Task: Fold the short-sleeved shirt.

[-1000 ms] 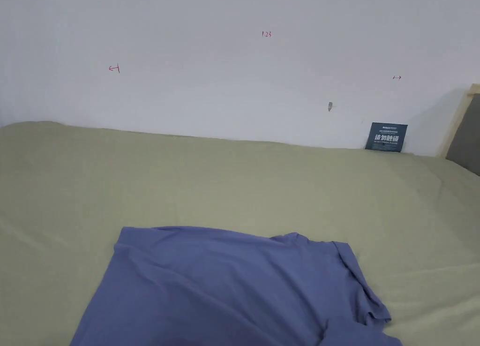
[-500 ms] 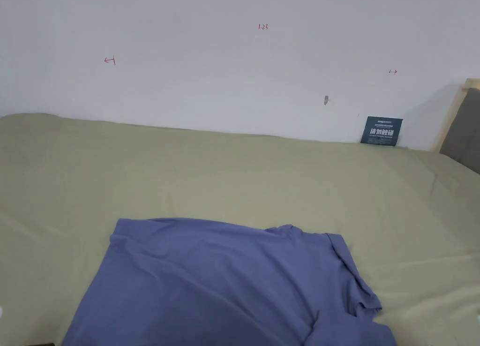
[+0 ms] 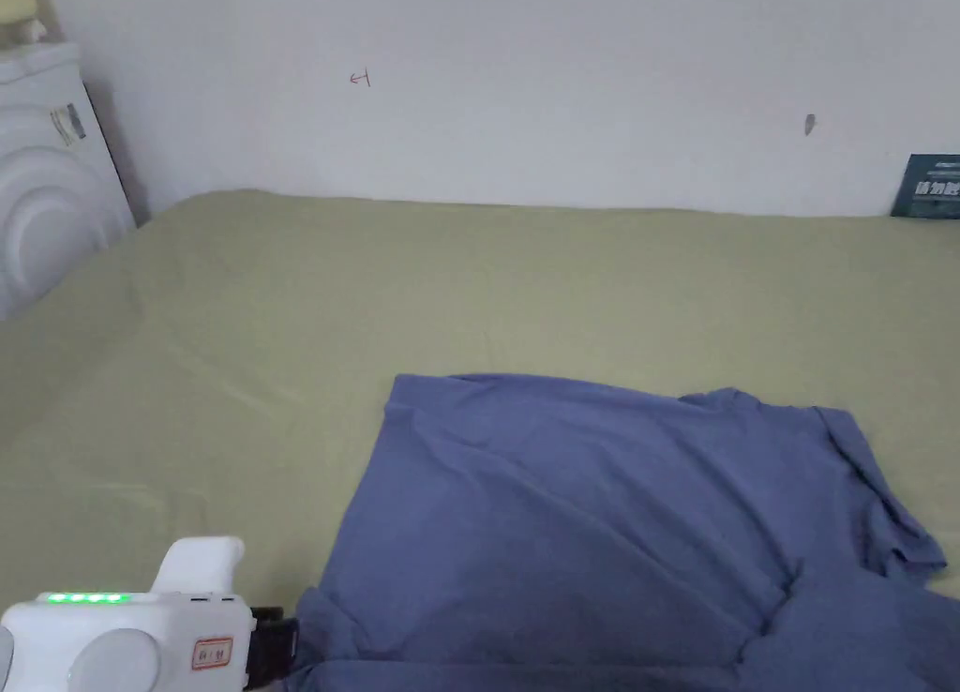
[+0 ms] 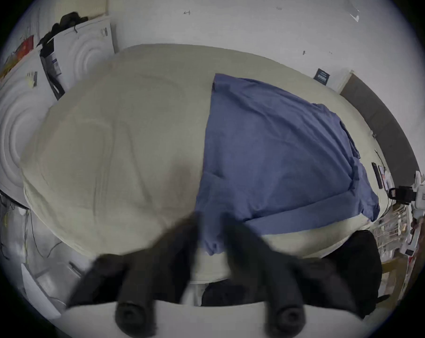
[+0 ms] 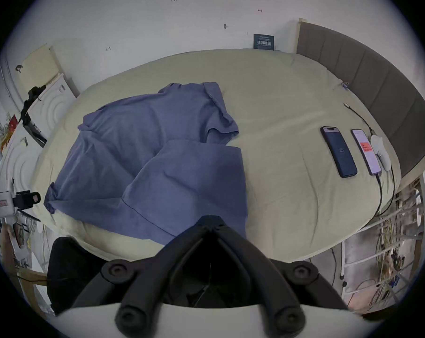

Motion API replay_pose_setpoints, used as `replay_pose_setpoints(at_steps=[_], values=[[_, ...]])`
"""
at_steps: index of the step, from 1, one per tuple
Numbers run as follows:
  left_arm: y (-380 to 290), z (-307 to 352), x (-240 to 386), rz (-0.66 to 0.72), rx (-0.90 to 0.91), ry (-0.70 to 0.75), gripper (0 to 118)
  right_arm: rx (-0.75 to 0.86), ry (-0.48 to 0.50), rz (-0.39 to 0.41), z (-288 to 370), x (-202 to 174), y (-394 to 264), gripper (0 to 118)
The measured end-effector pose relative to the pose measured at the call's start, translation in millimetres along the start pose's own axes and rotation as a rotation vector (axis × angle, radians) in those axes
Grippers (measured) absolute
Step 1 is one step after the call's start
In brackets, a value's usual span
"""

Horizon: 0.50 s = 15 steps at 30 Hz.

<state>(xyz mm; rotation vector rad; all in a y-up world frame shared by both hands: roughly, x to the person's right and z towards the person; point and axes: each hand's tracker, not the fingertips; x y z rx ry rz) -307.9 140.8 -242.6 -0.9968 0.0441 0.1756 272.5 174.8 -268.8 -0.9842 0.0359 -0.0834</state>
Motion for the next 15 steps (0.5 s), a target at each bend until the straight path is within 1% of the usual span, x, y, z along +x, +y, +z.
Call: replay_pose_setpoints(at_steps=[1, 2, 5, 6, 7, 8, 9, 10, 11, 12, 13, 14, 15], values=[[-1.2, -3.6, -3.0, 0.009, -0.003, -0.011, 91, 0.003, -0.006, 0.009, 1.6, 1.6, 1.6, 0], [-2.1, -11.1, -4.0, 0.014, -0.021, -0.022, 109, 0.004, -0.009, 0.012, 2.1, 3.5, 1.8, 0], [-4.7, -23.1, -6.1, 0.024, -0.027, -0.079, 110, -0.009, -0.012, 0.007, 2.1, 10.3, 3.0, 0], [-5.0, -31.7, -3.5, 0.025, -0.039, -0.082, 110, -0.013, -0.01, 0.006, 1.3, 11.5, 2.5, 0], [-4.7, -39.9, -1.3, 0.019, -0.06, -0.054, 108, -0.02, -0.012, 0.006, 0.4, 12.0, 1.9, 0], [-4.5, -46.3, -0.9, 0.003, -0.084, -0.007, 102, -0.029, -0.012, 0.011, -1.1, 12.2, 1.1, 0], [-4.7, -51.5, -1.2, -0.004, -0.103, -0.007, 82, -0.04, -0.007, 0.017, -4.6, 15.7, 1.7, 1], [-5.5, -55.9, 2.7, 0.002, -0.093, -0.011, 36, -0.05, 0.002, 0.021, -6.8, 16.8, 1.2, 11], [-5.8, -56.2, 2.0, 0.008, -0.09, -0.012, 9, -0.057, 0.017, 0.02, -9.3, 18.4, 0.2, 35], [-5.3, -58.6, 1.9, 0.045, -0.101, -0.048, 8, -0.07, 0.033, 0.018, -12.0, 20.6, -0.7, 72], [-6.8, -56.4, 4.7, 0.073, -0.102, -0.069, 6, -0.103, 0.049, 0.01, -23.7, 32.0, 0.2, 113], [-9.1, -51.1, 9.7, 0.077, -0.087, -0.036, 4, -0.149, 0.054, 0.006, -32.1, 34.9, -1.5, 117], [-8.5, -48.8, 10.8, 0.073, -0.086, -0.043, 4, -0.179, 0.047, 0.009, -38.7, 36.2, -4.0, 112]])
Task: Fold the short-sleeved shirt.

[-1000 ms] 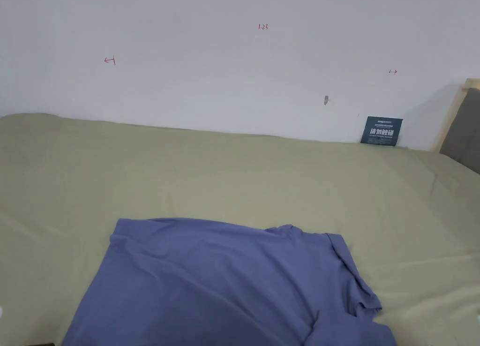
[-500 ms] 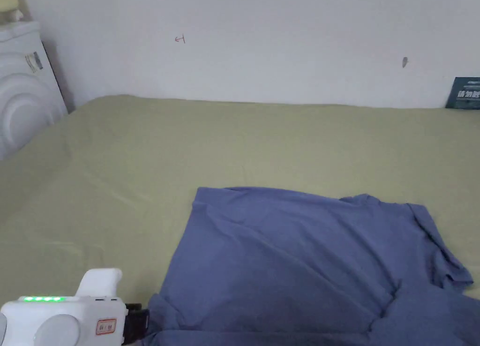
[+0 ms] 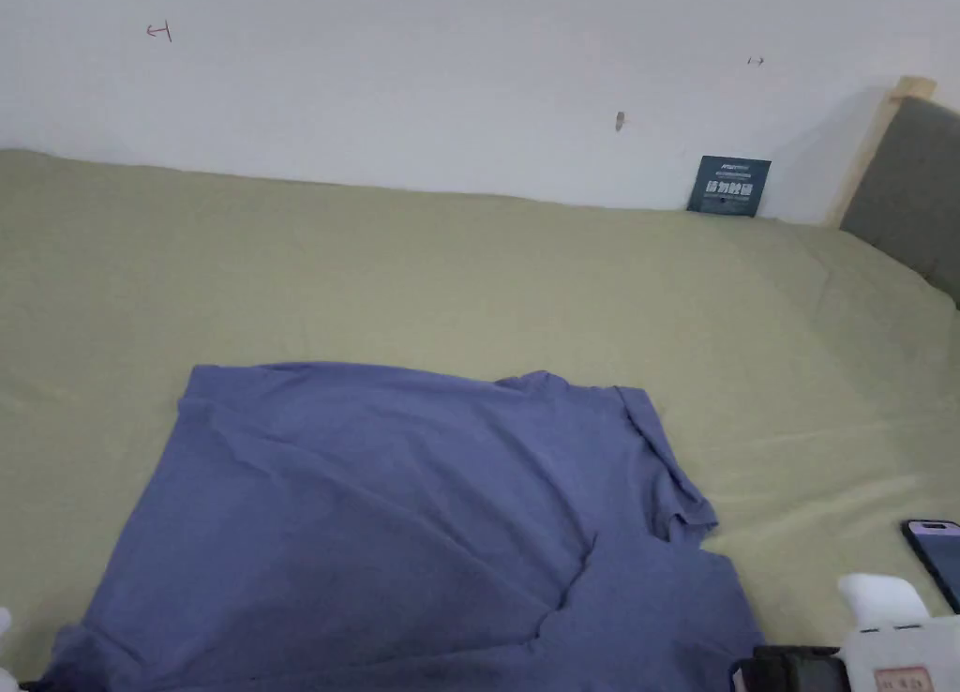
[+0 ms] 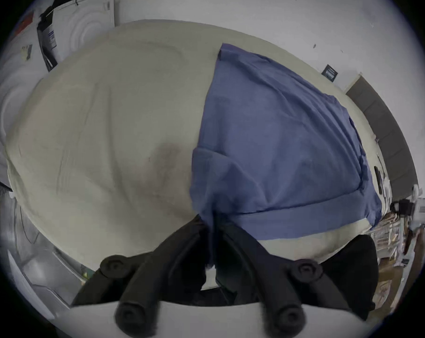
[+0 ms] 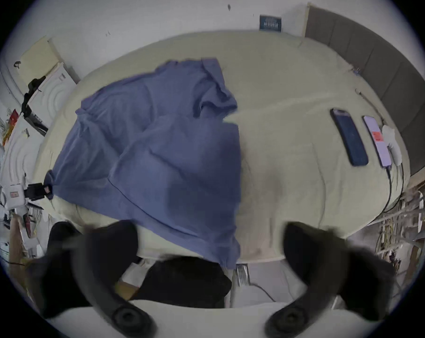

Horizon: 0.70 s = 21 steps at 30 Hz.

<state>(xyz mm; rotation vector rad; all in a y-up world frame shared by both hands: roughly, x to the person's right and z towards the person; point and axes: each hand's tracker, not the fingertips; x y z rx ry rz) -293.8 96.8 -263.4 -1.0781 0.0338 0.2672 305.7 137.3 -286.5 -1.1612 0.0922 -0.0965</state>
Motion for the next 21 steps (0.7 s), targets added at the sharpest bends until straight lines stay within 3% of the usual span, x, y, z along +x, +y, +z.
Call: replay_pose_setpoints(at_steps=[6, 7, 8, 10, 12, 15, 21], values=[[-0.2, 8.7, -0.5, 0.055, -0.002, -0.036, 4, -0.093, -0.03, 0.039, -34.3, -1.0, -4.2, 107], [-0.8, 8.0, -2.3, 0.055, -0.002, -0.035, 4, -0.101, -0.036, 0.045, -37.7, -1.5, -5.3, 98], [-0.2, 8.2, -2.2, 0.057, -0.006, -0.038, 4, -0.111, -0.046, 0.061, -38.2, -2.2, -6.1, 78], [0.3, 10.0, -0.5, 0.063, -0.004, -0.037, 4, -0.102, -0.065, 0.097, -35.4, -5.5, -10.0, 2], [-0.8, 11.0, -0.1, 0.058, -0.002, -0.034, 4, -0.05, -0.083, 0.063, -27.1, -6.8, -7.6, 2], [-1.9, 14.4, 1.1, 0.055, 0.008, -0.028, 4, 0.05, -0.094, 0.108, -12.2, -9.7, -7.4, 2], [19.5, 37.2, 8.6, 0.089, 0.057, -0.055, 4, 0.161, -0.062, 0.104, 17.7, -19.3, 12.7, 2]])
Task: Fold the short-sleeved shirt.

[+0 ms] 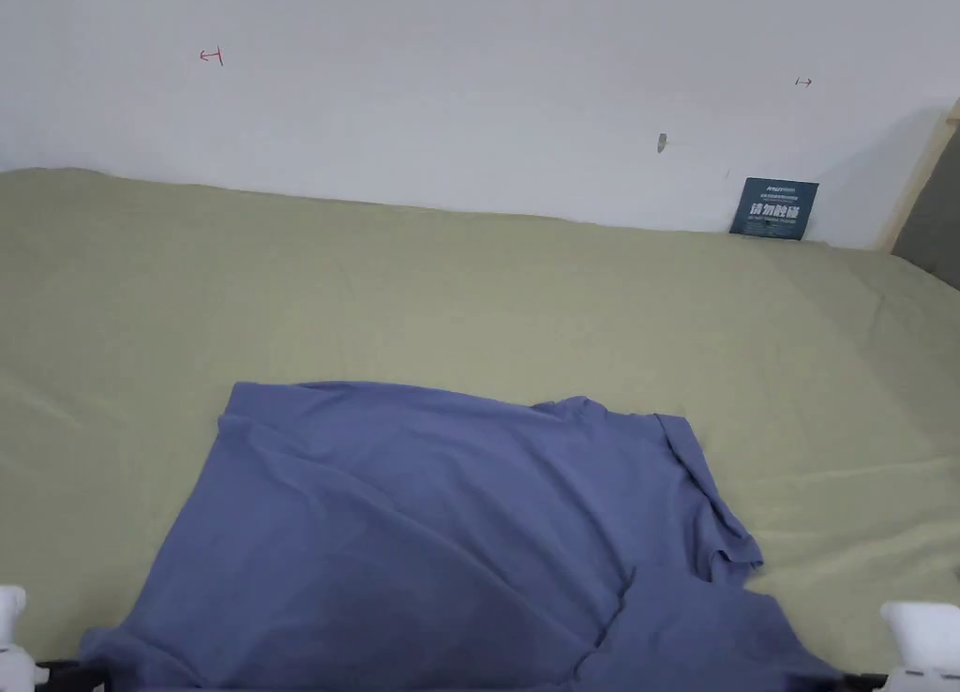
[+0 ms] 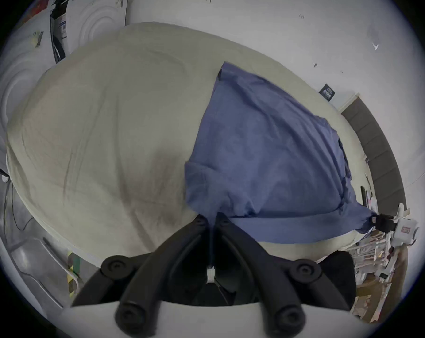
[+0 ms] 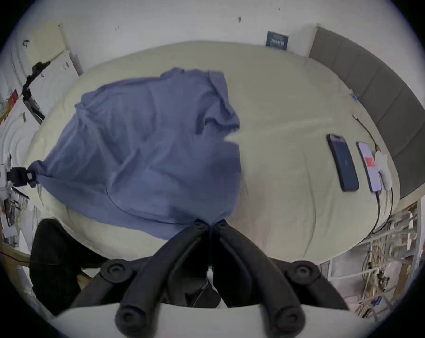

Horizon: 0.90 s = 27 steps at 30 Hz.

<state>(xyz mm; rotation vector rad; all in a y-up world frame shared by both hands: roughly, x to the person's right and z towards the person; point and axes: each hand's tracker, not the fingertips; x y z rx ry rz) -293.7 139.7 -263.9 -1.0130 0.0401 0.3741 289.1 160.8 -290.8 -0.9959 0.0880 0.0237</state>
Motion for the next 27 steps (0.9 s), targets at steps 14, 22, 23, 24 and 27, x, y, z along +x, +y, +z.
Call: replay_pose_setpoints(at_steps=[14, 22, 23, 24, 27], values=[[141.9, -54.0, 37.4, -0.082, -0.026, 0.04, 4, 0.019, -0.05, -0.003, -77.9, 15.7, 134.0, 2], [144.3, -115.9, 31.8, -0.037, -0.139, 0.096, 21, -0.03, -0.09, 0.01, -137.8, 14.3, 136.0, 17], [142.7, -116.3, 30.6, -0.029, -0.139, 0.101, 50, -0.017, -0.088, 0.006, -136.3, 15.2, 134.6, 41], [141.5, -115.3, 29.2, -0.034, -0.137, 0.118, 82, -0.009, -0.1, 0.003, -134.1, 15.4, 134.2, 75], [136.8, -88.0, 23.7, -0.055, -0.052, 0.113, 98, 0.06, -0.086, 0.012, -106.2, 14.5, 129.3, 97]])
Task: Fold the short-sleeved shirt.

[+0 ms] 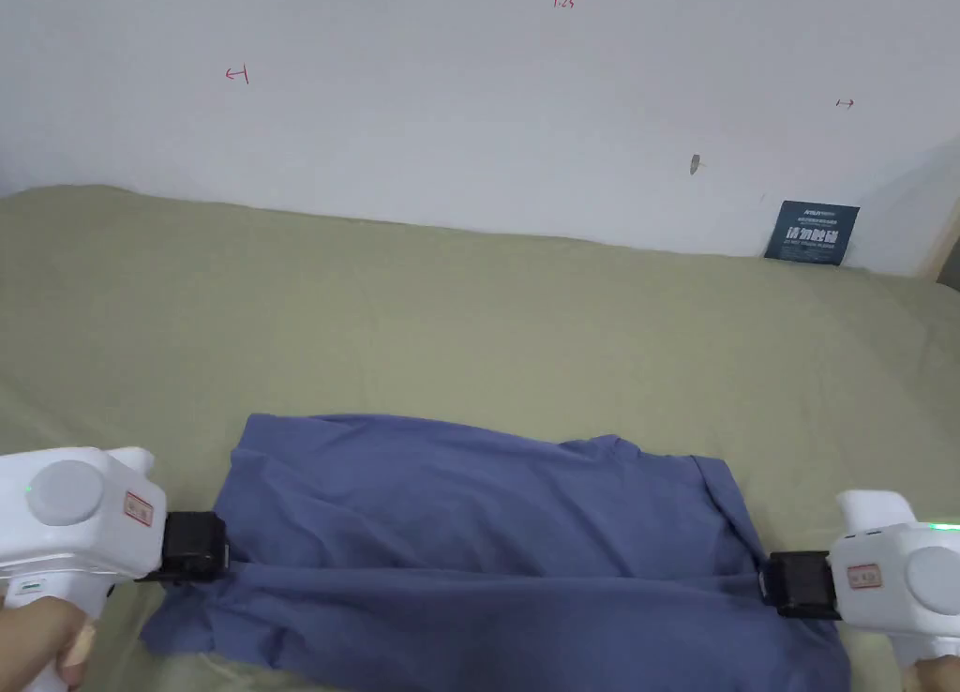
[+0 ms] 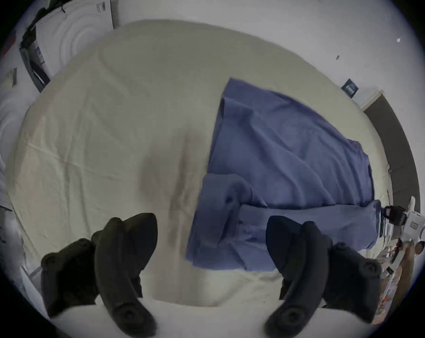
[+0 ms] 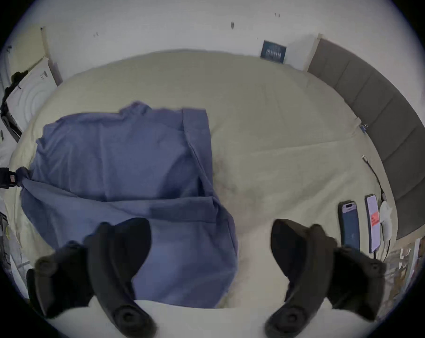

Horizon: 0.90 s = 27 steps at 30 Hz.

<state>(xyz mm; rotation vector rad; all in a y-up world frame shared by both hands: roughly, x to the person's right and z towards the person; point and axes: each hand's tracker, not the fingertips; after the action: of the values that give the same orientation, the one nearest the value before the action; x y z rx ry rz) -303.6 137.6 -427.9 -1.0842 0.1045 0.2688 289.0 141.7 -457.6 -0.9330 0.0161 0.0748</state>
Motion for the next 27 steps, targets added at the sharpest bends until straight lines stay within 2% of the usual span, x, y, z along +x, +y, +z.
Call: replay_pose_setpoints(at_steps=[4, 6, 7, 8, 9, 10, 15, 20, 21, 22, 23, 24, 25, 27], values=[[-22.5, 49.4, -4.3, -0.052, 0.066, 0.013, 97, 0.081, 0.024, -0.005, 51.8, -2.5, -16.0, 97], [-45.3, 66.7, -5.3, -0.099, 0.097, 0.008, 94, 0.068, 0.053, 0.001, 73.0, -8.2, -29.6, 96], [-57.6, 72.5, -6.0, -0.115, 0.101, -0.012, 81, 0.041, 0.075, 0.003, 80.5, -11.0, -38.5, 87], [-72.1, 77.6, -6.6, -0.118, 0.101, -0.018, 60, 0.006, 0.093, 0.002, 87.4, -14.1, -47.9, 69], [-84.5, 80.6, -7.0, -0.117, 0.105, -0.026, 29, -0.016, 0.108, 0.003, 91.0, -16.8, -57.8, 40], [-96.8, 81.3, -7.0, -0.124, 0.105, -0.04, 0, -0.03, 0.123, 0.019, 92.0, -19.9, -66.8, 0], [-135.7, 67.3, -13.3, -0.124, 0.084, -0.073, 0, -0.098, 0.107, 0.071, 85.7, -37.3, -104.7, 0], [-116.3, 46.6, -10.8, -0.12, 0.07, -0.062, 0, -0.088, 0.12, 0.035, 85.0, -35.7, -106.5, 0], [-109.5, 41.0, -9.8, -0.117, 0.082, -0.055, 7, -0.084, 0.121, 0.027, 84.7, -34.9, -105.2, 0], [-100.9, 33.8, -9.0, -0.116, 0.097, -0.032, 37, -0.081, 0.124, 0.02, 86.4, -32.5, -104.1, 0], [-91.2, 24.9, -6.2, -0.114, 0.1, -0.021, 73, -0.076, 0.127, 0.014, 86.2, -31.4, -103.1, 0], [-84.3, 16.6, -5.4, -0.104, 0.103, -0.019, 100, -0.074, 0.127, 0.009, 86.1, -30.5, -102.5, 0], [-77.4, 7.7, -6.3, -0.101, 0.111, -0.03, 105, -0.076, 0.127, 0.004, 85.9, -29.3, -101.6, 0], [-66.7, -1.8, -2.5, -0.099, 0.124, -0.044, 104, -0.079, 0.127, -0.006, 88.0, -26.5, -102.8, 0]])
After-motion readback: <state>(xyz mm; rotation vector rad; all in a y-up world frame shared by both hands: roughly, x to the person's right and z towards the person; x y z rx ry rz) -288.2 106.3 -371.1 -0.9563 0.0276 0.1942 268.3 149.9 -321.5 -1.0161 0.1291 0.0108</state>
